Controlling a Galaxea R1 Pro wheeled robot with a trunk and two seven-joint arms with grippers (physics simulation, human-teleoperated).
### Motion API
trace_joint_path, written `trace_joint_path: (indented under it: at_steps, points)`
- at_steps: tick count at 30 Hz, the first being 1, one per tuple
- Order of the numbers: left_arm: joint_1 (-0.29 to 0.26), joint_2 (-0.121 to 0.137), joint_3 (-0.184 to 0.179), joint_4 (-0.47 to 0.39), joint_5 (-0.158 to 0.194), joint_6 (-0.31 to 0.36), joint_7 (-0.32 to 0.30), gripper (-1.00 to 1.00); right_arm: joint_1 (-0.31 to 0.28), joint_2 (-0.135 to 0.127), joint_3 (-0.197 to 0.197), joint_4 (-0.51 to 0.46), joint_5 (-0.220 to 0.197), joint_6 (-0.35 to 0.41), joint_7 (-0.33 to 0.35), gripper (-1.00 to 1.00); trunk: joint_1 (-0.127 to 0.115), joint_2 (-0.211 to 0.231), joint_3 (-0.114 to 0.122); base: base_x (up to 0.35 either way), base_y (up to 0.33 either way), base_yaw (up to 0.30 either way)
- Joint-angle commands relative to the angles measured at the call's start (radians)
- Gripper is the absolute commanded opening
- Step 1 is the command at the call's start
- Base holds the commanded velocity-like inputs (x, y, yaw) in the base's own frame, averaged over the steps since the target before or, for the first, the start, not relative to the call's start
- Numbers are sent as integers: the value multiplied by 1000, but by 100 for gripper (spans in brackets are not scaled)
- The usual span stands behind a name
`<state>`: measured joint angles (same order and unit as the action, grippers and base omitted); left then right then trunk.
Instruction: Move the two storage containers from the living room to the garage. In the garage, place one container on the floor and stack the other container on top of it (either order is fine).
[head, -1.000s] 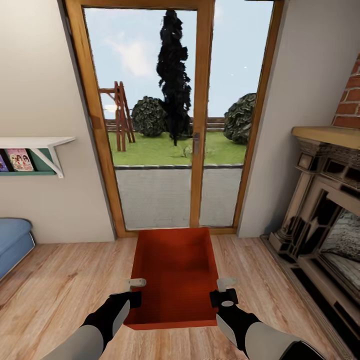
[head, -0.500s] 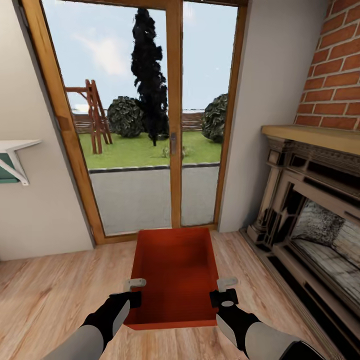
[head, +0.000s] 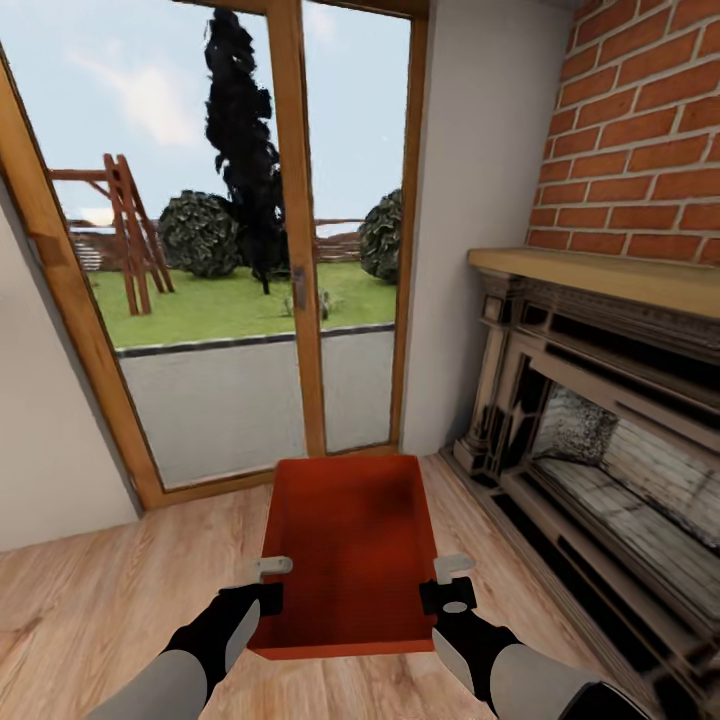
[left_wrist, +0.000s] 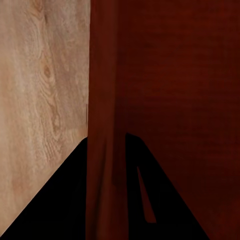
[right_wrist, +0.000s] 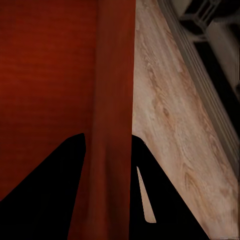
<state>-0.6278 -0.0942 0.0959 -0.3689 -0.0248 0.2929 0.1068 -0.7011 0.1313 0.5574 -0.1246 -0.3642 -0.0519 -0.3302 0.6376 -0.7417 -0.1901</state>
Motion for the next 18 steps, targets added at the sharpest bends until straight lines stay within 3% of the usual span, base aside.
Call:
trace_joint_path:
  at_steps: [1, 18]
  points:
    - [0, -1, 16, -1, -20, 8, 7, -100, -1, 1, -28, -12, 4, -3, -1, -100, 0, -1, -2, 0, 0, -287]
    - [0, -2, 15, -2, -21, 8, 7, -100, -1, 1, -28, -12, 4, -3, -1, -100, 0, -1, -2, 0, 0, -287]
